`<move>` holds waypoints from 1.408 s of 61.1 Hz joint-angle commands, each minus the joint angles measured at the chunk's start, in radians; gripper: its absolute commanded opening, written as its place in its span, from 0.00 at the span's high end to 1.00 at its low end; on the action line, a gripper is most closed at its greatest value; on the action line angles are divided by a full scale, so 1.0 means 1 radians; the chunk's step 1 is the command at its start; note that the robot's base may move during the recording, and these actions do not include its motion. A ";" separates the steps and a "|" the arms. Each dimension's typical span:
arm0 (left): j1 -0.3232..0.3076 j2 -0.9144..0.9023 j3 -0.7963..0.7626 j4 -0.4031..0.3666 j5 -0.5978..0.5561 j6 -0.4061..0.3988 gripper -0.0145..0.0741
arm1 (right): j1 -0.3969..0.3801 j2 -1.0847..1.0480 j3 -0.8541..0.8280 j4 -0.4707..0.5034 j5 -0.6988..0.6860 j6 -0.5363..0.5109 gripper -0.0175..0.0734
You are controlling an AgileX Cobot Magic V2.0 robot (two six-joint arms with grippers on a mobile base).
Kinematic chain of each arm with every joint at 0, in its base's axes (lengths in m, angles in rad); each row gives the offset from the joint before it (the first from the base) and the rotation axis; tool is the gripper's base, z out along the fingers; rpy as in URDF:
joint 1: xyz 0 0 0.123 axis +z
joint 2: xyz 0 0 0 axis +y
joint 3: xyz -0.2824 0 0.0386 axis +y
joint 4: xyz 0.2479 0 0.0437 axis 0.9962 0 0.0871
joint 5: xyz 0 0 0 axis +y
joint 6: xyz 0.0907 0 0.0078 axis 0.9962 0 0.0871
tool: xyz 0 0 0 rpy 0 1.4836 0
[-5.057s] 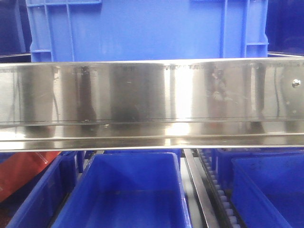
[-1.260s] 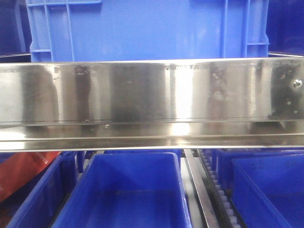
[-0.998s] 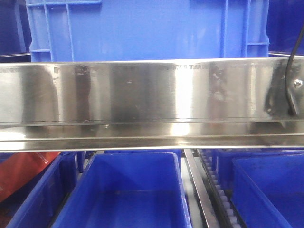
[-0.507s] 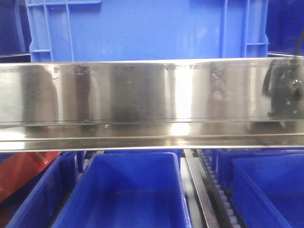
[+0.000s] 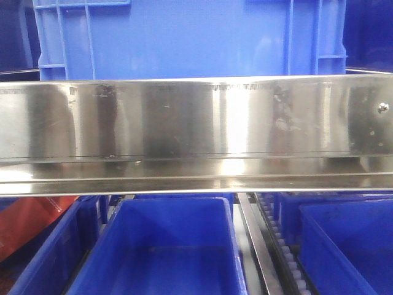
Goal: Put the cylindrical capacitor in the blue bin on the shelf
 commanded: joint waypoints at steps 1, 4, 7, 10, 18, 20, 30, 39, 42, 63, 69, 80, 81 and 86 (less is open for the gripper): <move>0.001 -0.004 0.003 -0.008 -0.019 -0.009 0.96 | -0.031 -0.097 0.115 -0.015 -0.068 0.000 0.98; 0.001 -0.004 0.003 -0.008 -0.019 -0.009 0.96 | -0.043 -0.152 0.195 -0.015 -0.100 0.000 0.98; 0.001 -0.004 0.003 -0.008 -0.019 -0.009 0.96 | -0.053 -0.215 0.266 -0.015 -0.137 0.000 0.98; 0.001 -0.004 0.003 -0.008 -0.019 -0.009 0.96 | -0.055 -0.270 0.336 -0.015 -0.173 0.000 0.99; 0.001 -0.004 0.008 0.004 -0.034 -0.009 0.96 | -0.055 -0.415 0.522 -0.015 -0.264 0.000 0.99; 0.001 -0.004 0.014 0.004 -0.048 -0.009 0.96 | -0.055 -0.443 0.554 -0.015 -0.277 0.000 0.99; 0.001 -0.004 0.051 0.004 -0.097 -0.009 0.96 | -0.055 -0.589 0.709 -0.015 -0.320 0.000 0.99; 0.001 -0.004 0.082 0.004 -0.120 -0.009 0.96 | -0.055 -0.673 0.796 -0.015 -0.376 0.000 0.99; 0.001 -0.004 0.087 0.004 -0.120 -0.009 0.96 | -0.055 -0.686 0.816 -0.015 -0.392 0.000 0.99; 0.001 -0.004 0.091 0.004 -0.124 -0.009 0.96 | -0.055 -0.693 0.820 -0.015 -0.393 0.000 0.99; 0.001 -0.004 0.091 0.004 -0.124 -0.009 0.96 | -0.055 -0.693 0.820 -0.015 -0.395 0.000 0.99; 0.001 -0.004 0.091 0.004 -0.124 -0.009 0.96 | -0.055 -0.693 0.820 -0.015 -0.395 0.000 0.99; 0.001 -0.004 0.091 0.004 -0.124 -0.009 0.96 | -0.055 -0.693 0.820 -0.015 -0.395 0.000 0.99; 0.001 -0.004 0.091 0.004 -0.124 -0.009 0.96 | -0.055 -0.693 0.820 -0.015 -0.395 0.000 0.99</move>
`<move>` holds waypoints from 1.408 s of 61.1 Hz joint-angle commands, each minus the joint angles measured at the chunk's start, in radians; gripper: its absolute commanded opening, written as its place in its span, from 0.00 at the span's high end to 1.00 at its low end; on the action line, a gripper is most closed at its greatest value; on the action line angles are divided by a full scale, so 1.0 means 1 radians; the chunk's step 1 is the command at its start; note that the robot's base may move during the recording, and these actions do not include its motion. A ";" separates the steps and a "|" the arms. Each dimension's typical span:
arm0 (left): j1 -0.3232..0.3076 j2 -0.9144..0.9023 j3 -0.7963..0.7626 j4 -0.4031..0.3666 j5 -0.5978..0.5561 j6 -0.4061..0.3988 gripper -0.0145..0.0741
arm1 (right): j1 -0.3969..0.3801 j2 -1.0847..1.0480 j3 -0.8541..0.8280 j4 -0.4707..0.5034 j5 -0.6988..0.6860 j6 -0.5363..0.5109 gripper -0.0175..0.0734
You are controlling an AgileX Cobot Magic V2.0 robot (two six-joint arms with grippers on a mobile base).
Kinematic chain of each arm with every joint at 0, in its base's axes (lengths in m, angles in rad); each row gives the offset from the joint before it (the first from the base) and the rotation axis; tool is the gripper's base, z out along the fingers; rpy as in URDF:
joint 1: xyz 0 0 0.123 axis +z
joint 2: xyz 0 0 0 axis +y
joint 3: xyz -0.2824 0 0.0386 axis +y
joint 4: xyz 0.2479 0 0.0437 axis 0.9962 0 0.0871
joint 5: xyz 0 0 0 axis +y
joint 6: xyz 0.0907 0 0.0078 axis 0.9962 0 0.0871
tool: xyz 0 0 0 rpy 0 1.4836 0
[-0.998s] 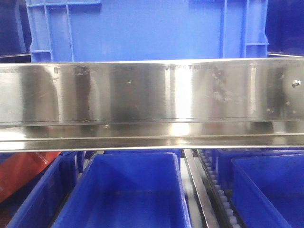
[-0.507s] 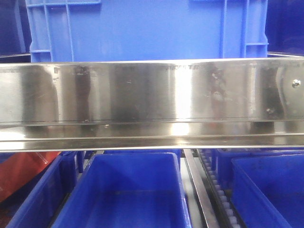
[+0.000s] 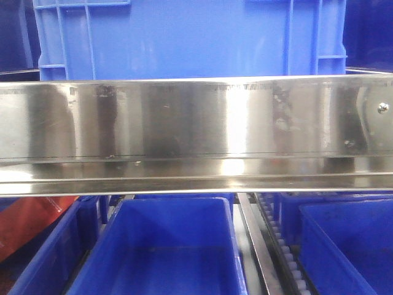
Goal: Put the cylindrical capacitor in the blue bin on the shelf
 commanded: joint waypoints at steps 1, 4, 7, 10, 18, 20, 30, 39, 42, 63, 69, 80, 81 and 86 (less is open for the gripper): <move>0.001 -0.004 0.000 -0.002 -0.020 -0.009 0.96 | -0.005 -0.005 0.004 -0.007 -0.026 -0.002 0.99; 0.001 -0.004 0.000 -0.002 -0.020 -0.009 0.96 | -0.005 -0.005 0.004 -0.007 -0.026 -0.002 0.99; 0.001 -0.004 0.002 -0.002 -0.020 -0.009 0.96 | -0.005 -0.005 0.004 -0.007 -0.026 -0.002 0.99; 0.003 -0.004 0.013 -0.002 -0.029 -0.009 0.96 | -0.005 -0.005 0.004 -0.007 -0.026 -0.002 0.99; 0.031 -0.036 0.085 0.002 -0.147 -0.009 0.96 | -0.005 -0.005 0.004 -0.007 -0.026 -0.002 0.99; 0.044 -0.060 0.119 0.000 -0.191 -0.009 0.96 | -0.005 -0.005 0.004 -0.007 -0.026 -0.002 0.99; 0.128 -0.207 0.319 -0.007 -0.388 -0.009 0.96 | -0.005 -0.005 0.004 -0.007 -0.026 -0.002 0.99; 0.178 -0.361 0.511 -0.007 -0.494 -0.009 0.96 | -0.005 -0.005 0.004 -0.007 -0.026 -0.002 0.99; 0.189 -0.401 0.563 -0.007 -0.517 -0.009 0.96 | -0.005 -0.005 0.004 -0.007 -0.026 -0.002 0.99; 0.208 -0.456 0.820 -0.014 -0.749 -0.009 0.96 | -0.005 -0.007 0.004 -0.007 -0.028 -0.002 0.99; 0.208 -0.456 0.820 -0.014 -0.735 -0.009 0.96 | -0.005 -0.007 0.004 -0.007 -0.028 -0.002 0.99; 0.208 -0.456 0.820 -0.014 -0.767 -0.009 0.96 | -0.005 -0.007 0.004 -0.007 -0.028 -0.002 0.99; 0.208 -0.456 0.820 -0.014 -0.769 -0.009 0.96 | -0.005 -0.007 0.004 -0.007 -0.028 -0.002 0.99; 0.208 -0.456 0.820 -0.014 -0.769 -0.009 0.96 | -0.005 -0.007 0.004 -0.007 -0.028 -0.002 0.99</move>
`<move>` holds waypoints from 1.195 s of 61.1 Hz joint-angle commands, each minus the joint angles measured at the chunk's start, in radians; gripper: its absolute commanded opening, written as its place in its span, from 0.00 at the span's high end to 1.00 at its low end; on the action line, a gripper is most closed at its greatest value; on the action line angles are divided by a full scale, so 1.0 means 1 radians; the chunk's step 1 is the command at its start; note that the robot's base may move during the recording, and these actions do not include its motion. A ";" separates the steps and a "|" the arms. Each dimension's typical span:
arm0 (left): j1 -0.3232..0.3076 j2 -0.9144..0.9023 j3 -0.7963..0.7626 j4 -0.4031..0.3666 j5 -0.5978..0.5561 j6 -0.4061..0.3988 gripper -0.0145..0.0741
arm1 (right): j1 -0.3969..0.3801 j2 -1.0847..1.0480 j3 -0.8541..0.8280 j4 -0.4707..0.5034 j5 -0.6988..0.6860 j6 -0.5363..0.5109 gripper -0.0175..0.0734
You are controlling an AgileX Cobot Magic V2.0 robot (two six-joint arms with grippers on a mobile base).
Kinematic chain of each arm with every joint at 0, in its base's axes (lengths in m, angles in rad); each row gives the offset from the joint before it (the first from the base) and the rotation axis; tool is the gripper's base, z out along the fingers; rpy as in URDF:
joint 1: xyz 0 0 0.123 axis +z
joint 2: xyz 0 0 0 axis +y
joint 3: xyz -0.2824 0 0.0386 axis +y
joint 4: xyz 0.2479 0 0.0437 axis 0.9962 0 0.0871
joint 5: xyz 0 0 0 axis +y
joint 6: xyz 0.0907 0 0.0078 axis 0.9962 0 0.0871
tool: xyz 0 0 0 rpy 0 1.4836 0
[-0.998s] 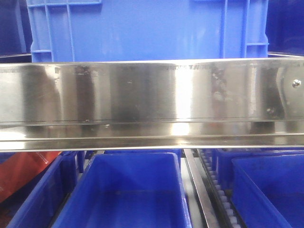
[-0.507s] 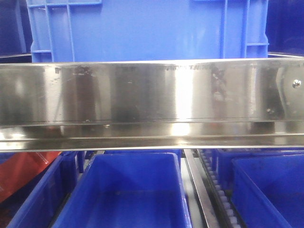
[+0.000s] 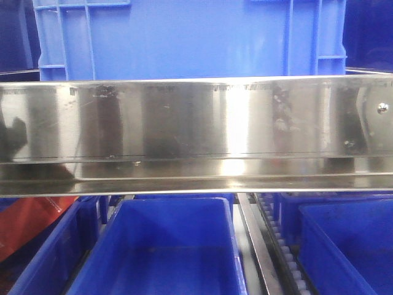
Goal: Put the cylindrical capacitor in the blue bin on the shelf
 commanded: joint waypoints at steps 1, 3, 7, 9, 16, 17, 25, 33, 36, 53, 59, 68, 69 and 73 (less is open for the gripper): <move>0.003 -0.007 -0.002 0.000 -0.025 -0.009 0.96 | -0.005 -0.007 0.004 -0.007 -0.024 -0.002 0.99; 0.003 -0.007 -0.002 0.000 -0.025 -0.009 0.96 | -0.005 -0.007 0.004 -0.007 -0.024 -0.002 0.99; 0.003 -0.007 -0.002 0.000 -0.025 -0.009 0.96 | -0.005 -0.007 0.004 -0.007 -0.024 -0.002 0.99; 0.003 -0.007 -0.002 0.000 -0.025 -0.009 0.96 | -0.005 -0.007 0.004 -0.007 -0.024 -0.002 0.99; 0.003 -0.007 -0.002 0.000 -0.025 -0.009 0.96 | -0.005 -0.007 0.004 -0.007 -0.024 -0.002 0.99; 0.003 -0.007 -0.002 0.000 -0.025 -0.009 0.96 | -0.005 -0.007 0.004 -0.007 -0.024 -0.002 0.99; 0.003 -0.007 -0.002 0.000 -0.025 -0.009 0.96 | -0.005 -0.007 0.004 -0.007 -0.024 -0.002 0.99; 0.003 -0.007 -0.002 0.000 -0.025 -0.009 0.96 | -0.005 -0.007 0.004 -0.007 -0.024 -0.002 0.99; 0.003 -0.007 -0.002 0.000 -0.025 -0.009 0.96 | -0.005 -0.007 0.004 -0.007 -0.024 -0.002 0.99; 0.003 -0.007 -0.002 0.000 -0.025 -0.009 0.96 | -0.092 -0.064 0.052 0.000 -0.035 -0.002 0.99; 0.003 -0.007 -0.002 0.000 -0.025 -0.009 0.96 | -0.191 -0.105 0.103 0.008 -0.060 -0.002 0.99; 0.003 -0.007 -0.002 0.000 -0.025 -0.009 0.96 | -0.309 -0.194 0.221 0.012 -0.128 -0.002 0.99; 0.003 -0.007 -0.002 0.000 -0.025 -0.009 0.96 | -0.317 -0.204 0.233 0.015 -0.133 -0.002 0.99; 0.003 -0.007 -0.002 0.000 -0.025 -0.009 0.96 | -0.343 -0.242 0.286 0.024 -0.159 0.000 0.99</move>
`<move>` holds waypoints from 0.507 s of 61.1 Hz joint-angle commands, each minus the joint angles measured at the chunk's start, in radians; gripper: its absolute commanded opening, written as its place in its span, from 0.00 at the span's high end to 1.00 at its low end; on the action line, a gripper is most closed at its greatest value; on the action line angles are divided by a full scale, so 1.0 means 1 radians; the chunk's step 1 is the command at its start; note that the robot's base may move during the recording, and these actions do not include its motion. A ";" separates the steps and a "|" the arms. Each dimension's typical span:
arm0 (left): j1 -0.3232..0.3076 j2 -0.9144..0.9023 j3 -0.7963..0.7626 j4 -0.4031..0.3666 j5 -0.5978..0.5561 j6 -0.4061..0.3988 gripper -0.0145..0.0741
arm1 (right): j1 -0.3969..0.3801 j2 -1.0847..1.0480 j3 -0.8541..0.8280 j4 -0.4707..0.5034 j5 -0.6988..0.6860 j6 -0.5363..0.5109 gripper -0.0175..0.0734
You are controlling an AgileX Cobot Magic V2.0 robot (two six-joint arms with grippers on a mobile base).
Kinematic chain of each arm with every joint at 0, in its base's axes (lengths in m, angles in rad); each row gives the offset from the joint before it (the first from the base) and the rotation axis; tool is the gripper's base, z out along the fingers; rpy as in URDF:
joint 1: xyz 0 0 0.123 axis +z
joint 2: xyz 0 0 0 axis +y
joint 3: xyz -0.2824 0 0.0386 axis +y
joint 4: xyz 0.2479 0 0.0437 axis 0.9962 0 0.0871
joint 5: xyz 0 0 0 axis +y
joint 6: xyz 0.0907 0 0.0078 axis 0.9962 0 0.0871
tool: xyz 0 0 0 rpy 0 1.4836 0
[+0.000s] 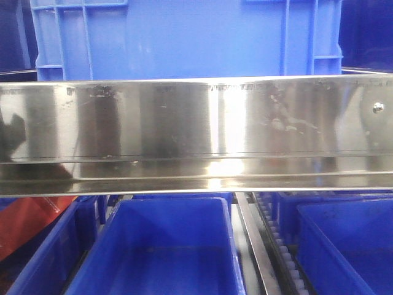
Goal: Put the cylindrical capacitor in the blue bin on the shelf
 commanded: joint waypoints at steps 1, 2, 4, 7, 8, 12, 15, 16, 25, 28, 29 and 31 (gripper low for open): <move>0.003 -0.004 -0.002 0.000 -0.019 -0.009 0.96 | -0.041 -0.055 0.070 0.014 -0.062 0.004 0.99; 0.003 -0.004 -0.002 0.000 -0.019 -0.009 0.96 | -0.045 -0.062 0.088 0.014 -0.067 0.010 0.99; 0.003 -0.004 -0.002 0.000 -0.019 -0.009 0.96 | -0.055 -0.076 0.112 0.014 -0.073 0.028 0.99; 0.003 -0.004 -0.002 0.000 -0.019 -0.009 0.96 | -0.065 -0.103 0.152 0.014 -0.077 0.052 0.99; 0.003 -0.004 -0.002 0.000 -0.019 -0.009 0.96 | -0.068 -0.110 0.163 0.014 -0.077 0.054 0.99; 0.003 -0.004 -0.002 0.000 -0.019 -0.009 0.96 | -0.079 -0.135 0.209 0.014 -0.077 0.061 0.99; 0.003 -0.004 -0.002 0.000 -0.019 -0.009 0.96 | -0.087 -0.158 0.237 0.005 -0.080 0.061 0.99; 0.003 -0.004 -0.002 0.000 -0.019 -0.009 0.96 | -0.089 -0.164 0.245 0.002 -0.081 0.061 0.99; 0.003 -0.004 -0.002 0.000 -0.019 -0.009 0.96 | -0.090 -0.189 0.305 -0.010 -0.136 0.061 0.99; 0.003 -0.004 -0.002 0.000 -0.019 -0.009 0.96 | -0.090 -0.189 0.305 -0.010 -0.155 0.061 0.99; 0.003 -0.004 -0.002 0.000 -0.019 -0.009 0.96 | -0.090 -0.189 0.305 -0.010 -0.124 0.061 0.99; 0.003 -0.004 -0.002 0.000 -0.019 -0.009 0.96 | -0.090 -0.189 0.305 -0.010 -0.112 0.061 0.99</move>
